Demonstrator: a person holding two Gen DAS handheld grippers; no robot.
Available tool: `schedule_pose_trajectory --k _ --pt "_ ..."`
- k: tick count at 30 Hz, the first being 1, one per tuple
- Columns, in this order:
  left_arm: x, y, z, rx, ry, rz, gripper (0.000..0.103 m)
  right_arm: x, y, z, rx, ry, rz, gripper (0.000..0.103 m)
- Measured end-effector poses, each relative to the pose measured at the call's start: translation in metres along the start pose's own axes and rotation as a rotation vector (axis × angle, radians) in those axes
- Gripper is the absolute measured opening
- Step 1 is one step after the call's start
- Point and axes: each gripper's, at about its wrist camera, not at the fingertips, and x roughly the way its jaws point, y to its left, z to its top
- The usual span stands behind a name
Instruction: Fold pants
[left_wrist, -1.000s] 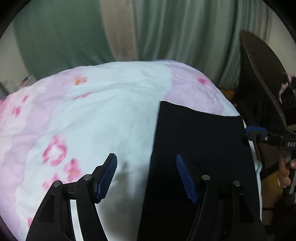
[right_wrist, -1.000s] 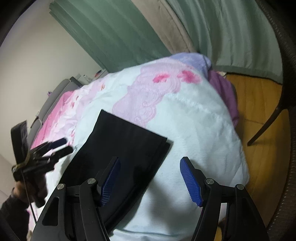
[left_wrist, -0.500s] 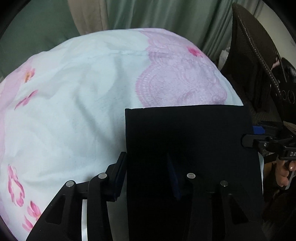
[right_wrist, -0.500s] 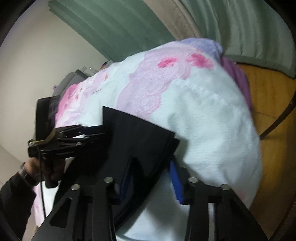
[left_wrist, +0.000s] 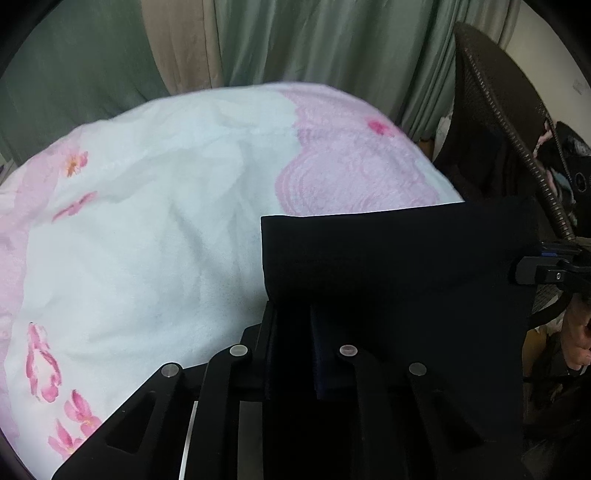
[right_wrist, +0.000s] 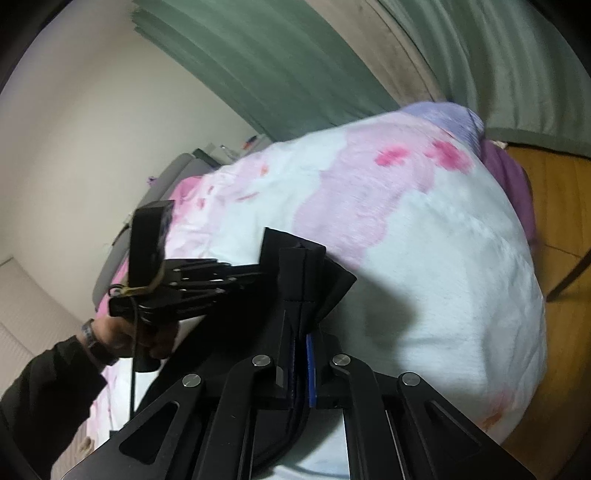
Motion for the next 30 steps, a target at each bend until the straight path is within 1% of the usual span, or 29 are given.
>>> schedule_pose_trajectory --k 4,8,11,12,16,18,21,23,27,28,29,30 --pt "-0.025 -0.001 -0.002 -0.006 -0.057 -0.005 0.016 -0.010 0.011 0.004 -0.029 -0.020 0.039 0.005" --pt "-0.074 0.001 -0.016 -0.015 -0.134 0.010 0.016 -0.023 0.042 0.010 -0.087 -0.047 0.093 0.005" --pt "-0.123 0.004 -0.036 -0.036 -0.210 0.033 0.017 -0.035 0.077 0.012 -0.145 -0.059 0.146 0.005" --pt "-0.144 0.003 -0.048 -0.042 -0.235 0.048 0.017 -0.038 0.087 0.012 -0.164 -0.064 0.162 0.005" --pt "-0.206 -0.003 -0.092 -0.059 -0.289 0.106 0.017 -0.054 0.147 0.001 -0.269 -0.071 0.254 0.005" --pt "-0.240 -0.005 -0.123 -0.079 -0.321 0.138 0.017 -0.059 0.176 -0.010 -0.315 -0.060 0.300 0.005" --pt "-0.290 -0.010 -0.181 -0.139 -0.380 0.195 0.016 -0.066 0.225 -0.033 -0.399 -0.037 0.367 0.005" --pt "-0.320 -0.015 -0.228 -0.186 -0.414 0.235 0.016 -0.069 0.257 -0.053 -0.459 -0.016 0.410 0.005" --pt "-0.362 -0.029 -0.329 -0.298 -0.464 0.289 0.016 -0.071 0.324 -0.109 -0.581 0.054 0.518 0.005" --pt "-0.368 -0.033 -0.352 -0.321 -0.467 0.304 0.016 -0.070 0.341 -0.128 -0.615 0.078 0.544 0.005" --pt "-0.375 -0.037 -0.382 -0.359 -0.467 0.320 0.016 -0.067 0.358 -0.148 -0.646 0.107 0.572 0.005" --pt "-0.380 -0.040 -0.406 -0.395 -0.464 0.334 0.016 -0.065 0.368 -0.164 -0.670 0.131 0.591 0.005"
